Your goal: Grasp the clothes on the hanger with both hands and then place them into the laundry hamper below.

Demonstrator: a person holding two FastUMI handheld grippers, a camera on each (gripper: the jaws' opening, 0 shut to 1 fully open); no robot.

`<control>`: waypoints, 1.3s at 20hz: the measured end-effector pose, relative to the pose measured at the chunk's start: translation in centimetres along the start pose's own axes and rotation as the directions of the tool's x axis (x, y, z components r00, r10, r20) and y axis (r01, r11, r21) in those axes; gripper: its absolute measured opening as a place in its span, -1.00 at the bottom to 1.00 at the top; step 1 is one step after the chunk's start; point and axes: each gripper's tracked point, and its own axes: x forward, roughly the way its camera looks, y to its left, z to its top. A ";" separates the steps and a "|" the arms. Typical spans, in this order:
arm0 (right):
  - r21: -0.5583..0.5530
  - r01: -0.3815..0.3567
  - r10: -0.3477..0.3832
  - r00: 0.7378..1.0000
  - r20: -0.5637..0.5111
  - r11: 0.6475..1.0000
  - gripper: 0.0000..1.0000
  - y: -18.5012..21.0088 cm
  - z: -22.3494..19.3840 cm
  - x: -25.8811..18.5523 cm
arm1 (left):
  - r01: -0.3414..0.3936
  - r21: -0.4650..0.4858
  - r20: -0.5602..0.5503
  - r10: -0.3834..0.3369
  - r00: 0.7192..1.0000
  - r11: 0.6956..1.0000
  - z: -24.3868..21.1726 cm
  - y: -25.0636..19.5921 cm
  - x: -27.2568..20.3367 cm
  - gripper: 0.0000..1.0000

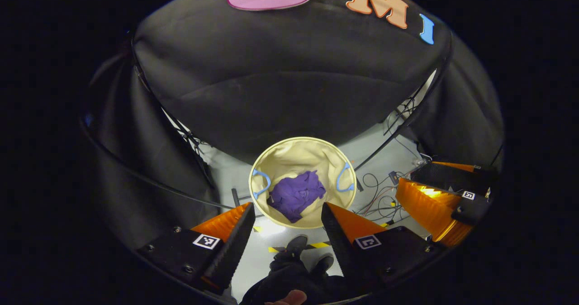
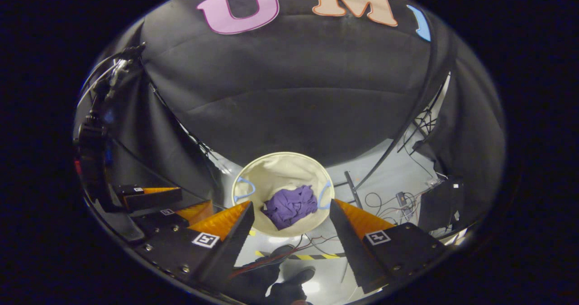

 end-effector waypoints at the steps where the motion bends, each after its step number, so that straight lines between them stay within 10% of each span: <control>1: 0.012 -0.004 0.004 1.000 0.015 1.000 0.94 -0.2 0.2 -1.1 | -0.006 0.010 0.024 0.006 1.000 1.000 0.4 0.0 -0.9 0.85; 10: -0.026 -0.028 0.033 0.981 0.189 0.999 0.94 -0.1 5.1 -9.7 | -0.045 0.012 0.262 0.040 0.964 0.999 6.3 -0.1 -10.4 0.85; 26: -0.135 -0.054 0.117 0.851 0.512 0.989 1.00 3.8 15.5 -23.9 | -0.134 -0.062 0.609 0.144 0.780 0.989 15.2 2.5 -26.6 0.79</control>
